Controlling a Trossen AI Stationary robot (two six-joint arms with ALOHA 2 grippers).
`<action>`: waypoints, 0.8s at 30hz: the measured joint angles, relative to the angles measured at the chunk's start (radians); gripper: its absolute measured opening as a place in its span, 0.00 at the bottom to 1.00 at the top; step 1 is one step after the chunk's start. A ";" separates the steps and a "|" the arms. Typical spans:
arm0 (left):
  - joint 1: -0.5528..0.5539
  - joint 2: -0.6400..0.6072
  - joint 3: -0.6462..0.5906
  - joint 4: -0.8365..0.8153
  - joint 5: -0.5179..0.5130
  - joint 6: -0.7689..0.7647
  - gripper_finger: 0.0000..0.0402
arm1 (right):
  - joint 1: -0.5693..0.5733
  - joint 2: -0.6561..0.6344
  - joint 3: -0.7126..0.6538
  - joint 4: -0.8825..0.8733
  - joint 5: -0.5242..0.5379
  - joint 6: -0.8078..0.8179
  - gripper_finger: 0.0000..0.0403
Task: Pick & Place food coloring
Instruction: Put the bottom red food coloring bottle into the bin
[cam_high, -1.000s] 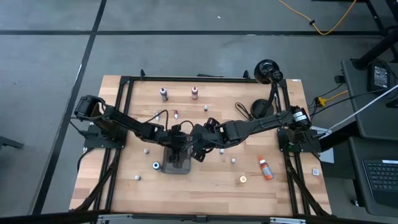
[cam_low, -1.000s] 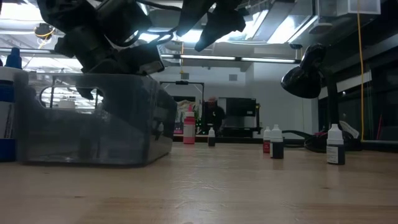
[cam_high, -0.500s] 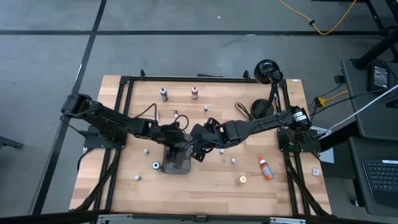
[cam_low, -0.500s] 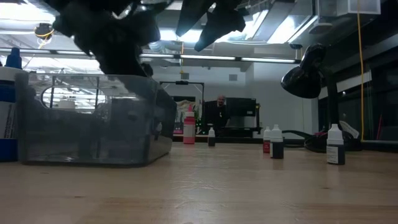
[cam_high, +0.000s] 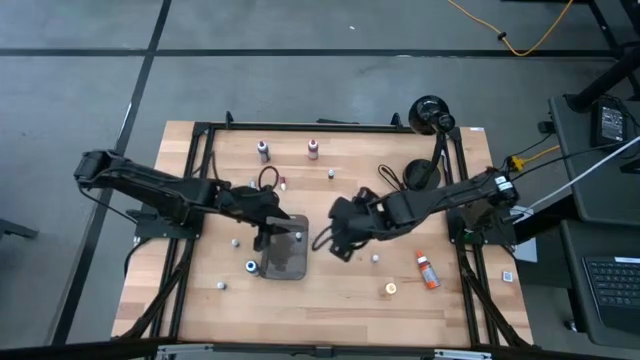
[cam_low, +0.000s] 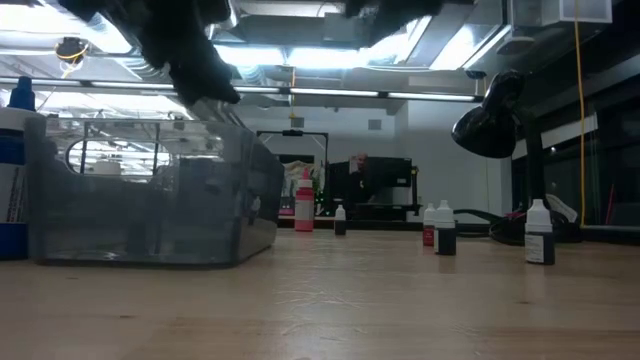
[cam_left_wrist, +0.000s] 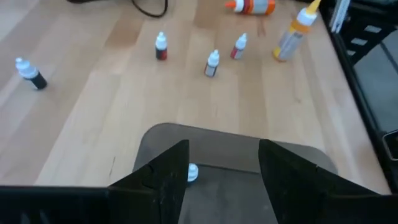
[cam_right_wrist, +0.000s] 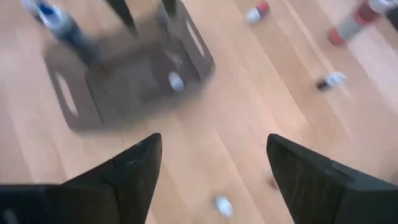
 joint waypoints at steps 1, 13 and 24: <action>0.000 -0.012 0.000 -0.003 0.000 0.001 0.46 | 0.010 -0.006 0.000 -0.035 -0.003 0.000 0.72; 0.000 -0.098 0.000 0.030 -0.078 0.024 0.47 | 0.086 -0.058 -0.125 -0.188 -0.092 -0.029 0.72; 0.000 -0.121 -0.001 0.071 -0.081 0.063 0.47 | 0.094 -0.271 -0.466 0.039 -0.128 -0.058 0.72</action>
